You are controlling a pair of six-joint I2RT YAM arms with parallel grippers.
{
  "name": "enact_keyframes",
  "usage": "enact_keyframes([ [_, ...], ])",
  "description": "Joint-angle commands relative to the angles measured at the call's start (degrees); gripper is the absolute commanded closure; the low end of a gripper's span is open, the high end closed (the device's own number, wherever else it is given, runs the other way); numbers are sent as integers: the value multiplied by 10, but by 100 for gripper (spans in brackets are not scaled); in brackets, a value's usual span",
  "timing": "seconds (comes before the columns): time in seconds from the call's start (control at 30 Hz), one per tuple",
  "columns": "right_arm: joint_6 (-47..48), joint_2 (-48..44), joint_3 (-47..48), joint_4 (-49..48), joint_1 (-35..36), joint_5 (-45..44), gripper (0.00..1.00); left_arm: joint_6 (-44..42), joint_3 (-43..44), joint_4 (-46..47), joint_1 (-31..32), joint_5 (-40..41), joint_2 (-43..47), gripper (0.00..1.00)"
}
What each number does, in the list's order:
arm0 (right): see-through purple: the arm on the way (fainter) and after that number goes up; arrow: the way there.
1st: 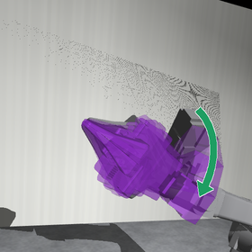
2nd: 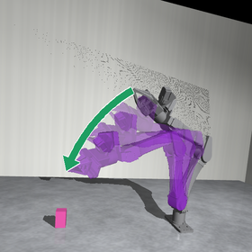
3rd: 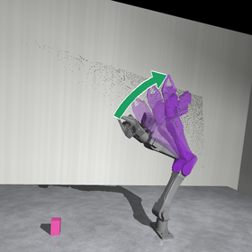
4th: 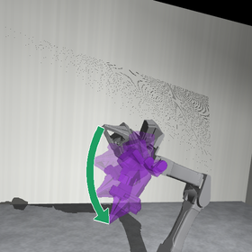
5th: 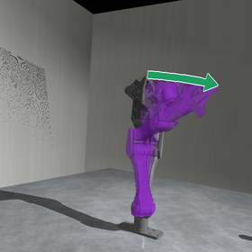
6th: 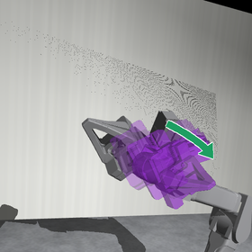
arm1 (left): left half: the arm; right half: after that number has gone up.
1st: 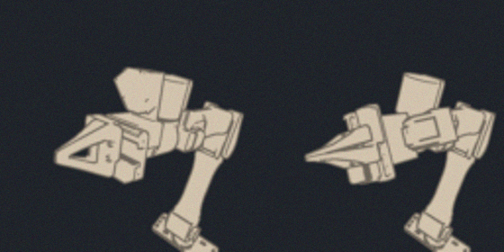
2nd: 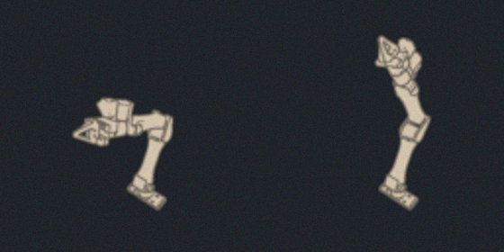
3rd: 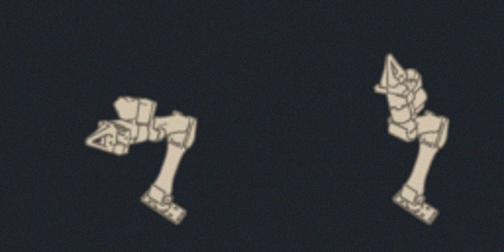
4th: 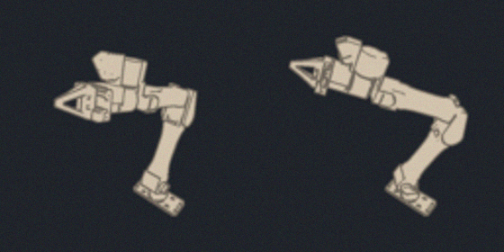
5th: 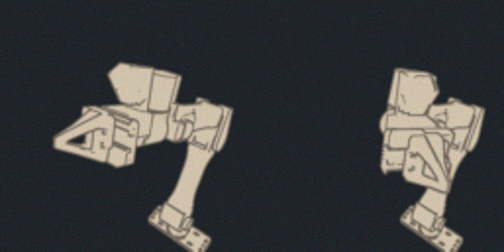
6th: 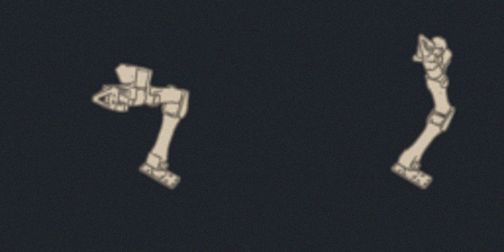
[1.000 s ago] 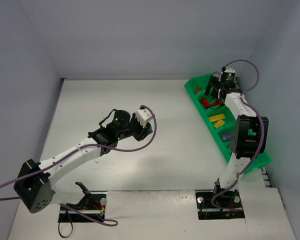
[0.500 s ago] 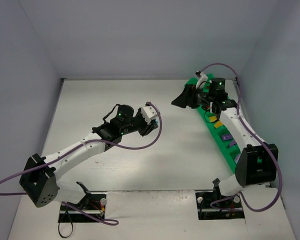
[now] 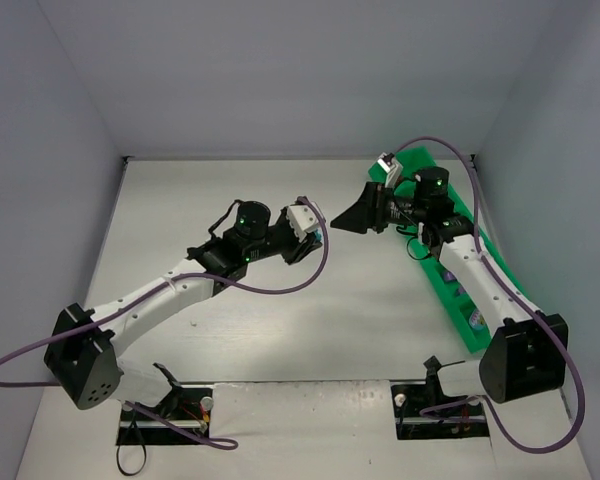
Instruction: Sort the legos into containers by color
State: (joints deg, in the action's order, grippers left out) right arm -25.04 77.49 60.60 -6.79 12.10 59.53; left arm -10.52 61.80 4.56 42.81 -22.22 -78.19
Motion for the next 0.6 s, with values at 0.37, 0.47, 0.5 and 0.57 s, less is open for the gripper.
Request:
enact_keyframes([
  [0.37,-23,-30,-7,-53,47,9,30,-15,53,27,21,-7,-4,98],
  [0.47,-24,-30,-6,-53,54,5,30,-17,53,29,22,-1,-6,98],
  [0.5,-25,-30,-6,-54,59,3,30,-18,55,29,22,-1,-8,97],
  [0.57,-24,-30,-5,-54,63,1,31,-18,56,29,22,-1,-10,97],
])
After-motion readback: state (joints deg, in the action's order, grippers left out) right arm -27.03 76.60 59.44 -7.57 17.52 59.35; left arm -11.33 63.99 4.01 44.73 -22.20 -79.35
